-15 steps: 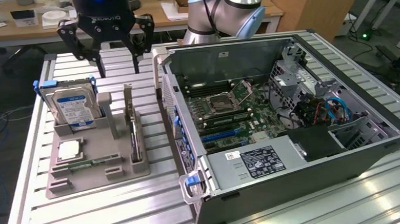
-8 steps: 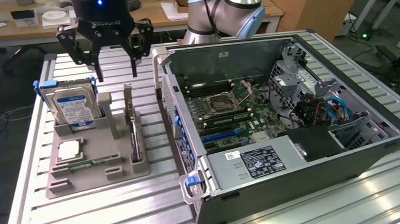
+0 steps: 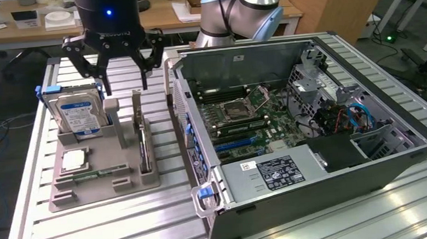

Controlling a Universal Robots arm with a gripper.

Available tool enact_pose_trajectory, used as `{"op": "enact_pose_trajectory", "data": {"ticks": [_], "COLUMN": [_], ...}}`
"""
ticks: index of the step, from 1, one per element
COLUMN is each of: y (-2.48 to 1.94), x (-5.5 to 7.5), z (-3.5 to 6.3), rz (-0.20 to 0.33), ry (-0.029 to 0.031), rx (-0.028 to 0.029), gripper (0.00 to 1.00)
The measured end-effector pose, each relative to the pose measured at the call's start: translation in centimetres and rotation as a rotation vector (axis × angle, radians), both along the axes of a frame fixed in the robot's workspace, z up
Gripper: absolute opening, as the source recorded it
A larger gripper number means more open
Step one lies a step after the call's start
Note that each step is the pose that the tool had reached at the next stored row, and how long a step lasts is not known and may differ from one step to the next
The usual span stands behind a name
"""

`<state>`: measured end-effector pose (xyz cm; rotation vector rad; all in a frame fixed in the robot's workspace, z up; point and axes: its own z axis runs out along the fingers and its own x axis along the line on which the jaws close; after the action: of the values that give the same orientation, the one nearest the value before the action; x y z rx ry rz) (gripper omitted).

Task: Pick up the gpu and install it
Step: 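Pick up the gpu and move the gpu toward the slot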

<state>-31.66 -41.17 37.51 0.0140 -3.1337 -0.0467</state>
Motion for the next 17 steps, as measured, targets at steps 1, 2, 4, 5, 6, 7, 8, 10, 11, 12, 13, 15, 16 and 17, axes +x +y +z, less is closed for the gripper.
{"op": "enact_pose_trajectory", "data": {"ticks": [1, 2, 4, 5, 6, 7, 8, 10, 11, 12, 13, 15, 16, 17], "y": [0.0, 0.0, 0.01, 0.02, 0.02, 0.03, 0.03, 0.03, 0.03, 0.03, 0.03, 0.03, 0.03, 0.03], "x": [0.0, 0.0, 0.0, 0.0, 0.0, 0.0, 0.0, 0.0, 0.0, 0.0, 0.0, 0.0, 0.0, 0.0], "z": [-0.18, -0.36, -0.71, -0.86, -1.0, -1.15, -1.29, -1.6, -1.77, -1.97, -2.15, -2.51, -2.69, -2.87], "rz": [0.0, 0.0, 0.0, 0.001, 0.001, 0.002, 0.002, 0.003, 0.004, 0.004, 0.004, 0.004, 0.004, 0.004], "ry": [0.0002, 0.0002, -0.0009, -0.0023, -0.0038, -0.0056, -0.0075, -0.0107, -0.0114, -0.0117, -0.0118, -0.0123, -0.0126, -0.0128], "rx": [-0.0007, -0.0007, -0.0008, -0.0007, -0.0008, -0.0007, -0.0007, -0.0007, -0.0007, -0.0007, -0.0008, -0.0008, -0.0007, -0.0007], "gripper": [0.65, 0.65, 0.65, 0.65, 0.65, 0.65, 0.65, 0.65, 0.65, 0.65, 0.65, 0.65, 0.65, 0.65]}}
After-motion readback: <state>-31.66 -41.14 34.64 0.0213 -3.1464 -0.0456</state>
